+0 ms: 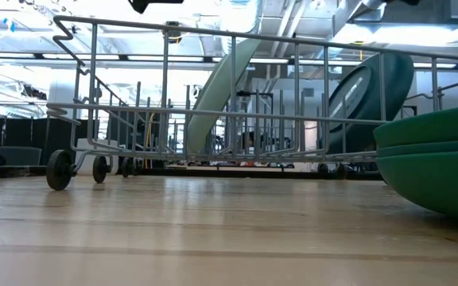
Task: Sort dishes
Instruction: Put a green plate in the dish rack
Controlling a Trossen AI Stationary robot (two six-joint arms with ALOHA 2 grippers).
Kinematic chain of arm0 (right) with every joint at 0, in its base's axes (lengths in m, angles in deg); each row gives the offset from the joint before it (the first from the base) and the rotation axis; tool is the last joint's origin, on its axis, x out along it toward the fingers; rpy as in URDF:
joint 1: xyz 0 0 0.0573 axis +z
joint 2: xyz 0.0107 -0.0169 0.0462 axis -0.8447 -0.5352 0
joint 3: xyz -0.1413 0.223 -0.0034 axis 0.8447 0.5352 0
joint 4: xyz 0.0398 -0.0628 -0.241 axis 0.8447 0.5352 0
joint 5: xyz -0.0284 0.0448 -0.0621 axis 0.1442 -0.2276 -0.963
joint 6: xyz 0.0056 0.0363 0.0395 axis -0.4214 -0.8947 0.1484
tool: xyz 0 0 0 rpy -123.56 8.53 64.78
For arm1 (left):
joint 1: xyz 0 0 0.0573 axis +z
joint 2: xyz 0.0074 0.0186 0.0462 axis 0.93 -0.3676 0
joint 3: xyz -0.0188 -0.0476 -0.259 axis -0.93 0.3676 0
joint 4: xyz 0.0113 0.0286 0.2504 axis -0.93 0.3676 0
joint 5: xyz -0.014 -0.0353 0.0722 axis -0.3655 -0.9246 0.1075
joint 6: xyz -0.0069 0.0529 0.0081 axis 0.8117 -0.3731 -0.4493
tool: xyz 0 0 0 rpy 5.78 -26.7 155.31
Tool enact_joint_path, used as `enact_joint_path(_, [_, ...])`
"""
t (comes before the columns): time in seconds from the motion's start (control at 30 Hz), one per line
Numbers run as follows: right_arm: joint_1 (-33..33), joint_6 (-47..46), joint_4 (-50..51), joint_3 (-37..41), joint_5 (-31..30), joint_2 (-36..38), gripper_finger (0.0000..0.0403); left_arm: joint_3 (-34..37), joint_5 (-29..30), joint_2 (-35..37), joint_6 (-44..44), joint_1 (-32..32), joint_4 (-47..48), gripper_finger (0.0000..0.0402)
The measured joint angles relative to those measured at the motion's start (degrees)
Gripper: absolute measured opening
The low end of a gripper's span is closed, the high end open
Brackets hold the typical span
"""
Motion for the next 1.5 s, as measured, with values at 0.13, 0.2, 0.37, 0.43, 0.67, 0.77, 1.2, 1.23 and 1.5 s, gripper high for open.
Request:
enact_joint_path(0.13, [7.56,-0.40,-2.84,0.00,-10.67,-2.25,0.0113,0.00,0.05,-0.16,0.93,-2.70,-1.20,0.0172])
enact_joint_path(0.2, [9.69,2.19,-3.71,0.07,-11.87,-3.68,0.0113,-0.02,0.25,-1.01,1.90,-4.33,-2.10,0.0172])
enact_joint_path(0.37, [12.55,3.87,-4.10,0.11,-12.11,-7.90,0.0113,-0.02,3.13,-4.84,4.00,-7.91,-3.11,0.0172])
enact_joint_path(0.43, [13.11,3.98,-4.52,0.11,-12.13,-9.69,0.0113,-0.02,3.81,-7.33,5.78,-8.46,-2.97,0.0172])
enact_joint_path(0.67, [13.49,1.24,-4.02,0.12,-12.11,-13.58,0.0113,-0.99,4.44,-14.53,6.57,-11.49,-2.55,0.0172])
enact_joint_path(0.77, [14.38,-2.27,-3.50,0.13,-12.11,-13.47,0.0113,-3.23,6.67,-16.12,6.55,-13.99,-2.81,0.0172])
enact_joint_path(1.2, [18.84,-5.05,-6.29,0.11,-13.79,-13.74,0.0113,-10.21,15.30,-21.79,10.27,-22.26,-2.70,0.0172])
enact_joint_path(1.23, [19.10,-5.05,-6.30,0.11,-13.79,-13.76,0.0113,-10.21,15.44,-21.85,10.76,-22.47,-2.08,0.0172])
enact_joint_path(1.5, [21.62,-5.29,-6.40,0.11,-13.65,-13.87,0.0113,-10.29,18.17,-21.51,20.76,-26.52,2.74,0.0172])
